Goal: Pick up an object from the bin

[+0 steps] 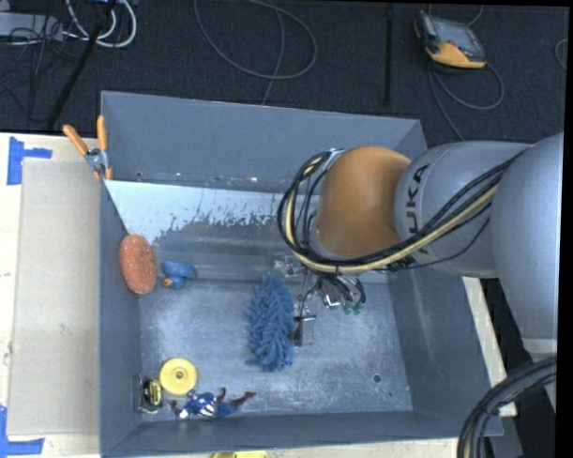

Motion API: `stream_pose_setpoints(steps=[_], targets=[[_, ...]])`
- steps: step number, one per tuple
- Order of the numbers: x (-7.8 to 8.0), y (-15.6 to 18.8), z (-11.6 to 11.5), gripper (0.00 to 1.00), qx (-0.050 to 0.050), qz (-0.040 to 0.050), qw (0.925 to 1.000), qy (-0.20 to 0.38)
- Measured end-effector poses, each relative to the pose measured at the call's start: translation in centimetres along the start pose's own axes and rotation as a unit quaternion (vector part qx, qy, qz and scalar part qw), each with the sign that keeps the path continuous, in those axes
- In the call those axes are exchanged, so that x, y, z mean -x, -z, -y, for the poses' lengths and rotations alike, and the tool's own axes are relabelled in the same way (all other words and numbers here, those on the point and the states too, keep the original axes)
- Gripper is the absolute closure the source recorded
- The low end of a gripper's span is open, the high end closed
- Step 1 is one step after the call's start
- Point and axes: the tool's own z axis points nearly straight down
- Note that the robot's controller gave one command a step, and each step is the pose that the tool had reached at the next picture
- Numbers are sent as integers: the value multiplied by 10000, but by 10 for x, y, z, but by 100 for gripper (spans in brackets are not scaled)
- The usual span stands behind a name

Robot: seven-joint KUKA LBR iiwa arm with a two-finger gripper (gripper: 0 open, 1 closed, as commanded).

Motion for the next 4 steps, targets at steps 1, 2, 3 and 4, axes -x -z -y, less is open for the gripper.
stream_pose_setpoints(steps=[1, 2, 3, 4], targets=[[-14, -17, -6, 100, 2, 14, 10000, 30], [-14, -17, -6, 100, 2, 14, 10000, 27], [-17, 92, -13, 100, 2, 19, 9999, 149], [-17, 92, -13, 100, 1, 18, 9999, 147]])
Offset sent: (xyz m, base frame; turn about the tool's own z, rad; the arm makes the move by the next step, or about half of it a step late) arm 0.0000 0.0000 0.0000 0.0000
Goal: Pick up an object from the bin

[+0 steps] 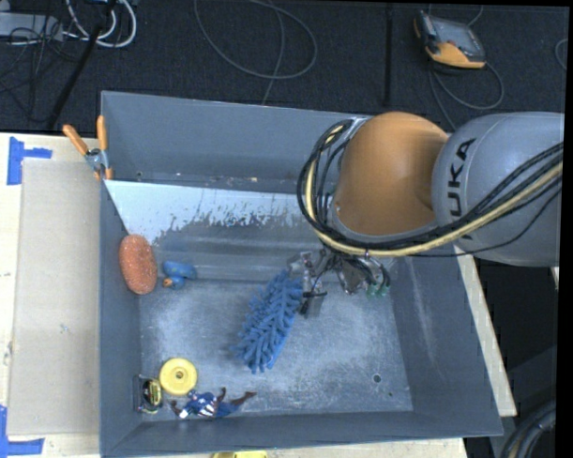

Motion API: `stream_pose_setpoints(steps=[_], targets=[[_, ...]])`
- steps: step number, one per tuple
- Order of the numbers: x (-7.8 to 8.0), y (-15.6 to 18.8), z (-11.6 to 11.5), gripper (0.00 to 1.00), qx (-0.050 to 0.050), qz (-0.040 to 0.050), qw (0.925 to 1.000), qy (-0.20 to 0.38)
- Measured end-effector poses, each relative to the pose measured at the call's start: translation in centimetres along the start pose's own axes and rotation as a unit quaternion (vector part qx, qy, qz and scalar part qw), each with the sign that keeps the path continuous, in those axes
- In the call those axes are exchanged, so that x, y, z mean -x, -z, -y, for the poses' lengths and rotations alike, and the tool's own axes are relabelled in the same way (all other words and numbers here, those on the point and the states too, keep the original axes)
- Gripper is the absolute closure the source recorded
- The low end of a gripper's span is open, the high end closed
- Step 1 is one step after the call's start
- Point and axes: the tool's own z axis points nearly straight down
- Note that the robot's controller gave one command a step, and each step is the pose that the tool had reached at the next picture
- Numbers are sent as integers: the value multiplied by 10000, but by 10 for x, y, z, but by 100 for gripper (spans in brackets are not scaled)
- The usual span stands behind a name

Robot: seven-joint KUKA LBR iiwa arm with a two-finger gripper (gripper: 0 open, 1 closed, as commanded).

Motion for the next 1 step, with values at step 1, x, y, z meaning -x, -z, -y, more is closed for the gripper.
stream_pose_setpoints(steps=[1], targets=[[-7, 43, -12, 100, 2, -40, 10000, 30]])
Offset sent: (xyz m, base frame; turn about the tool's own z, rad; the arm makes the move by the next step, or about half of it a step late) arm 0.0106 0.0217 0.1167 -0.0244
